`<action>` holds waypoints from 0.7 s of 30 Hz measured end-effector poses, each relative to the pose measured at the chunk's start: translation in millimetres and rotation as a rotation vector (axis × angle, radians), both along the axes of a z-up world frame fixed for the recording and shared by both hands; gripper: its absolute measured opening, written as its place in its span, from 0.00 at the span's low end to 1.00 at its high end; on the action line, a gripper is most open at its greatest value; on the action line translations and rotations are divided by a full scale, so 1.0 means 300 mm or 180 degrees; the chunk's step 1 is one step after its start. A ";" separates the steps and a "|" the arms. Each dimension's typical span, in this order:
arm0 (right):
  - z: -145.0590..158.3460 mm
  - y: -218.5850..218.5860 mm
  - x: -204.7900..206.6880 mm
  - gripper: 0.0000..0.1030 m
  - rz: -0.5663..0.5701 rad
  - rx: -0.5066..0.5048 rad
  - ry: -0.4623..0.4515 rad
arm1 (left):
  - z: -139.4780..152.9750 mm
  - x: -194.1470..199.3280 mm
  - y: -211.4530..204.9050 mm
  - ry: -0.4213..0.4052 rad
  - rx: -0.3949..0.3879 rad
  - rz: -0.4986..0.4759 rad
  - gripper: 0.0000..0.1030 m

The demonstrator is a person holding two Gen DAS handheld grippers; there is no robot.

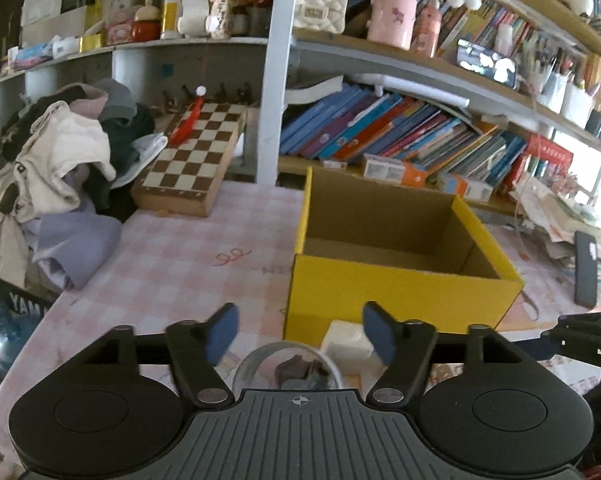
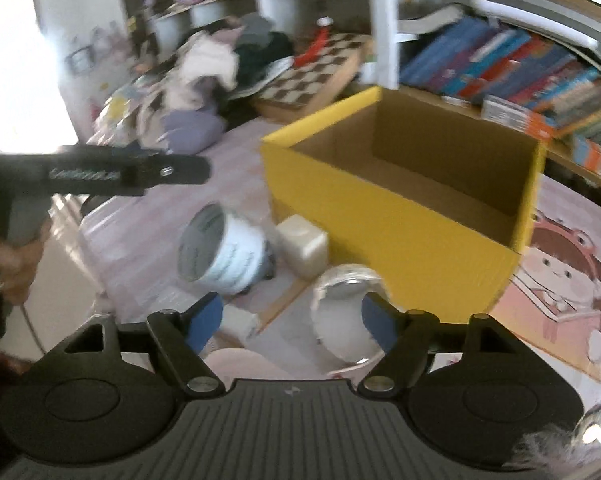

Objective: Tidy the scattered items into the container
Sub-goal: 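Lift the tape roll with the left tool while the right tool lifts the plush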

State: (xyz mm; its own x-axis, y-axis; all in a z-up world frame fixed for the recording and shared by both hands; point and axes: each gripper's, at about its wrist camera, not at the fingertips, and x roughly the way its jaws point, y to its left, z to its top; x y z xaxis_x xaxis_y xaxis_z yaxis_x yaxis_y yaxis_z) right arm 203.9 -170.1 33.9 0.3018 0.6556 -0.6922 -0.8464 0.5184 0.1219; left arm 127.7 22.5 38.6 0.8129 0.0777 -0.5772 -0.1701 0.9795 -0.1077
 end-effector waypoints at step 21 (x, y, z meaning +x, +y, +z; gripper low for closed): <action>-0.140 0.070 -0.083 0.67 0.0497 -0.0810 0.0288 | -0.162 0.073 -0.074 0.0721 0.0340 -0.0543 0.56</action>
